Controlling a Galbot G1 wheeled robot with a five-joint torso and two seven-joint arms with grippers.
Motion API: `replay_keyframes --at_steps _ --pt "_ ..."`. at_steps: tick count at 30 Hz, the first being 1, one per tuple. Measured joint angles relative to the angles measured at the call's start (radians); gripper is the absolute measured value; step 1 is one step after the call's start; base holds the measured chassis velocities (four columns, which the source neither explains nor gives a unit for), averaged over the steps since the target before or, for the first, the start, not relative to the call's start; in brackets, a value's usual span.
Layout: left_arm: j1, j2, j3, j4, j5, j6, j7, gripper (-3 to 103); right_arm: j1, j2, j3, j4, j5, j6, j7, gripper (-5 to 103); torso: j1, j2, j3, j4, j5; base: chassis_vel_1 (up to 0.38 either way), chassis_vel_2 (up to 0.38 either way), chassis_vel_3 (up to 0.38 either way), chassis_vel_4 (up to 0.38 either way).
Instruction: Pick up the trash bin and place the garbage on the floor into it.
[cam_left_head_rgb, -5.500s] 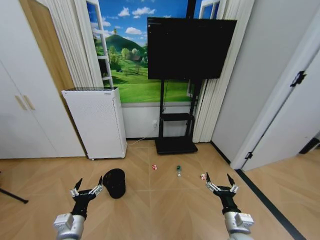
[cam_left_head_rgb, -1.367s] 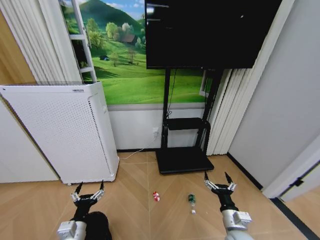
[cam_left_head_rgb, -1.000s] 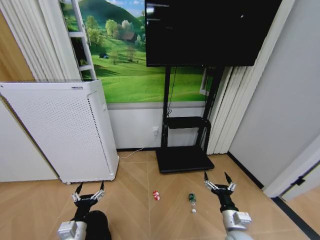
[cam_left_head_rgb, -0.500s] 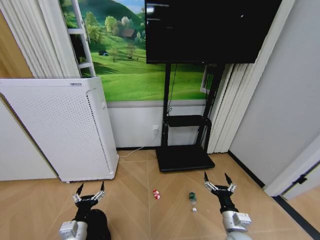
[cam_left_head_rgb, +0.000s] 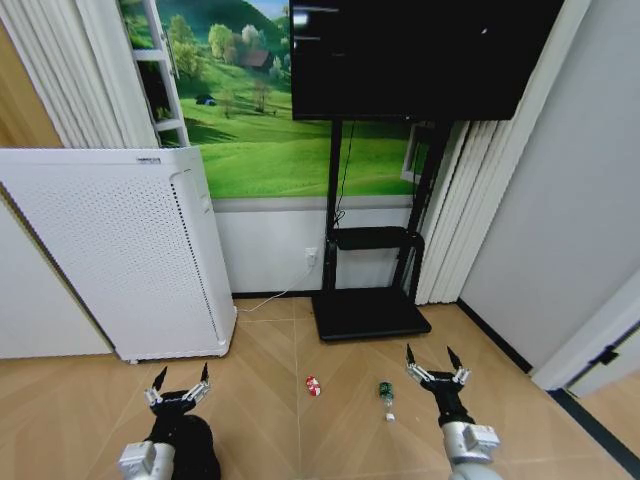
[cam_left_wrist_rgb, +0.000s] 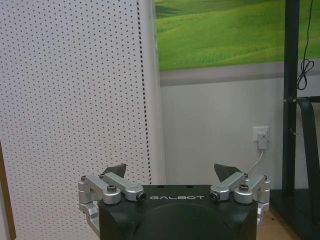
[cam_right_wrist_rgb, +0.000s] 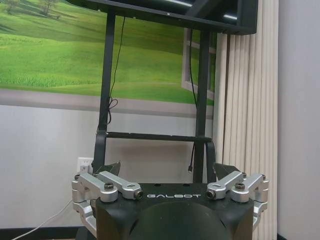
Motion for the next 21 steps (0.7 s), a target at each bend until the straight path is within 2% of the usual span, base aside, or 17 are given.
replay_keyframes --at_steps 21 --pt "0.000 0.004 -0.005 0.001 -0.008 0.004 0.000 99 0.001 0.002 0.002 -0.006 -0.003 0.000 0.001 100 -0.029 -0.084 -0.056 0.0001 0.0000 0.000 0.000 0.000 0.000"
